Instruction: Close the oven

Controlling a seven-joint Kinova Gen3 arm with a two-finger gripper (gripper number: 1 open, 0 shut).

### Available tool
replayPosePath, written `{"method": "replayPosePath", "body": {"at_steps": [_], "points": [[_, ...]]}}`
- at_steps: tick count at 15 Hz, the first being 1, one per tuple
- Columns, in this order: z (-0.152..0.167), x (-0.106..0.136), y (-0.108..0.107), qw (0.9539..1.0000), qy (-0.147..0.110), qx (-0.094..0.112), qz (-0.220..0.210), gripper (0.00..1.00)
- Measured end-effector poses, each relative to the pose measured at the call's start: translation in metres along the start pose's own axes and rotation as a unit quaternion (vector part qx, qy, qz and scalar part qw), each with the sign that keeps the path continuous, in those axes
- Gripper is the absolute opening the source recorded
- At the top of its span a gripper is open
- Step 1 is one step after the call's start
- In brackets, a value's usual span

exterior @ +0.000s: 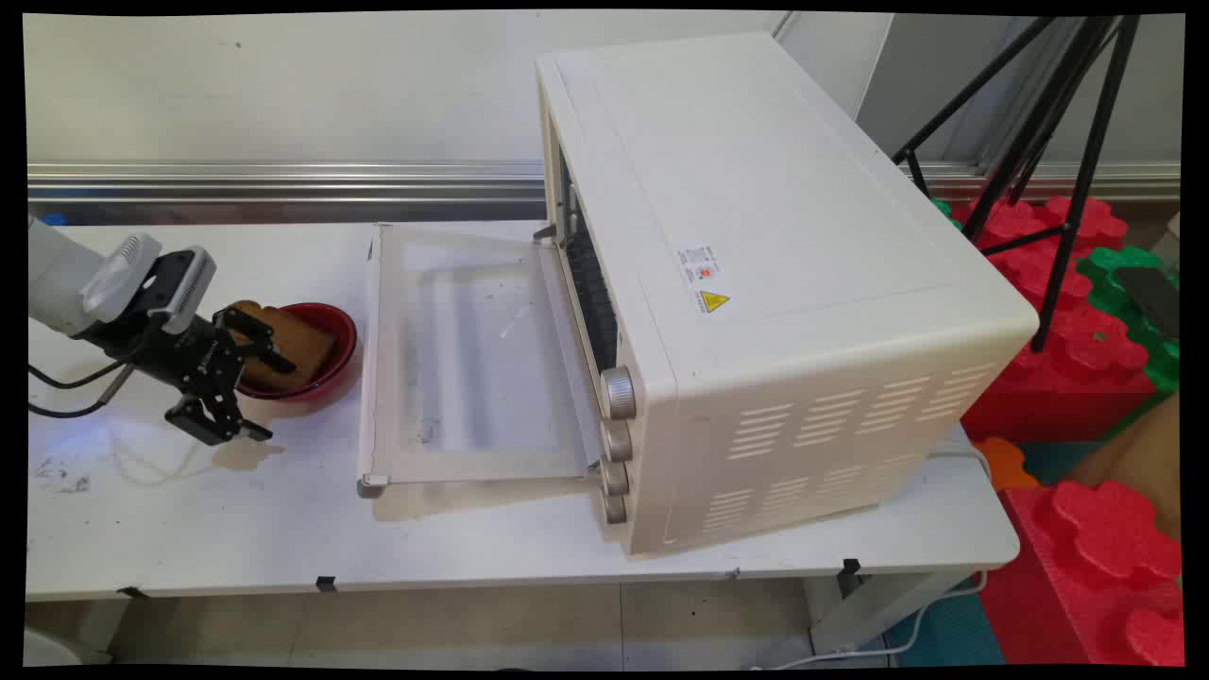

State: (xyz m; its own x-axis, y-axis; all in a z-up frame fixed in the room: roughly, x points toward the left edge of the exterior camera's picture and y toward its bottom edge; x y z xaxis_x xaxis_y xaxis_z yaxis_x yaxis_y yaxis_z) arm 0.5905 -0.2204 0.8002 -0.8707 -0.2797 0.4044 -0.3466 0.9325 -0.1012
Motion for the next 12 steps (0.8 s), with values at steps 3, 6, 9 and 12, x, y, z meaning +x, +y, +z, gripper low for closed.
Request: {"method": "replayPosePath", "body": {"at_steps": [3,6,9,12], "points": [[-0.005,0.007,0.0,1.0,0.007,0.001,-0.005,1.0],[-0.013,0.014,0.002,0.9998,0.016,0.002,-0.01,1.0],[-0.024,0.021,0.005,0.9996,0.025,0.002,-0.017,1.0],[-0.036,0.028,0.011,0.999,0.036,0.0,-0.028,1.0]]}}
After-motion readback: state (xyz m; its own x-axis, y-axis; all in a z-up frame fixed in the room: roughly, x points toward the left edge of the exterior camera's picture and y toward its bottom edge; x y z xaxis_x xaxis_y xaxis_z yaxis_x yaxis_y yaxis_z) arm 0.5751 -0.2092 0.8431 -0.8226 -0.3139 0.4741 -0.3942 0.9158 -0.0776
